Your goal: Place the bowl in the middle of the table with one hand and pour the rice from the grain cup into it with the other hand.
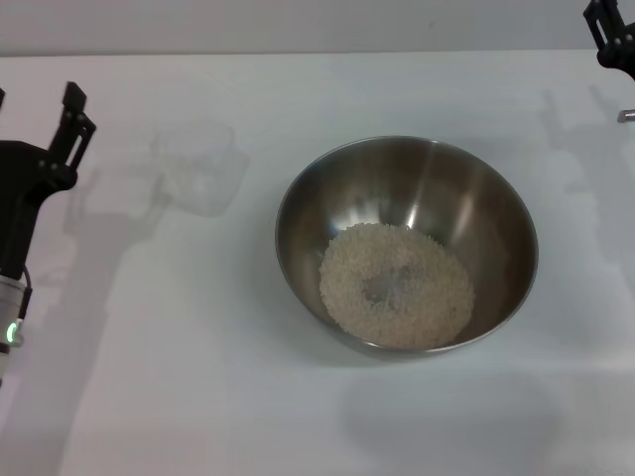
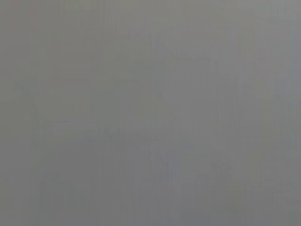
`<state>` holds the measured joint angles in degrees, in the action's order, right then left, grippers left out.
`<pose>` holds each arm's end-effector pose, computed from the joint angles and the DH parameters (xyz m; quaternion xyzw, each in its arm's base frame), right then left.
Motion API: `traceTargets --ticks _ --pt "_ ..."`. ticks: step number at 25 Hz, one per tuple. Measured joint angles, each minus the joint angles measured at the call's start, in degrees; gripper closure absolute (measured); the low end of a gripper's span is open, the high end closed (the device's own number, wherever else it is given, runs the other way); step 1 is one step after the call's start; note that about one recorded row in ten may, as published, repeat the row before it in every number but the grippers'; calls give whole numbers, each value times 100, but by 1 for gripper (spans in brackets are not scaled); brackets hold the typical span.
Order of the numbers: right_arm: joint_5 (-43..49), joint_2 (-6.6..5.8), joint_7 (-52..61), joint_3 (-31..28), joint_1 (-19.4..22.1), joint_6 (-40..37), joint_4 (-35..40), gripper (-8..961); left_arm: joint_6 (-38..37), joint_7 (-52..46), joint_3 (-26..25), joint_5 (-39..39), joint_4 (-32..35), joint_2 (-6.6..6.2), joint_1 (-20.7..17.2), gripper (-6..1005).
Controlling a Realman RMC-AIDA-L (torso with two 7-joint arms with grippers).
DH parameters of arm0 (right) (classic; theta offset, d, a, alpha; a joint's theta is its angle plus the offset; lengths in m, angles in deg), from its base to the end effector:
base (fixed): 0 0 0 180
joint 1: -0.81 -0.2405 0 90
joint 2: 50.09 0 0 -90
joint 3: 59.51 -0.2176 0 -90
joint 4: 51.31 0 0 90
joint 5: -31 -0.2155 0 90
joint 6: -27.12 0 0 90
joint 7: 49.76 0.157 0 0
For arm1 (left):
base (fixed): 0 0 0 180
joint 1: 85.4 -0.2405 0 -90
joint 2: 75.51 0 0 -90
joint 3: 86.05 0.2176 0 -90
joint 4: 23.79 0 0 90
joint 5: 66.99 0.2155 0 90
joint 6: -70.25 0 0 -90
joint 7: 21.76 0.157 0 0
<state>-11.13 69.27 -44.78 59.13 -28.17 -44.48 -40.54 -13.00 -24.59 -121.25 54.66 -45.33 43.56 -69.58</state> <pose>0.2634 0.3592 0.0267 -0.6544 0.1698 0.3550 0.6457 -0.2596 0.2833 -0.0052 -0.6496 -0.1835 -0.4142 0.6106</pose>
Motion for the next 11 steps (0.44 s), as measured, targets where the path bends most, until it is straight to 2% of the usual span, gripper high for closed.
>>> traceTargets --ticks 11 --pt "32 4 -152 39 -1 -53 24 294 -83 3 -134 -11 0 3 8 133"
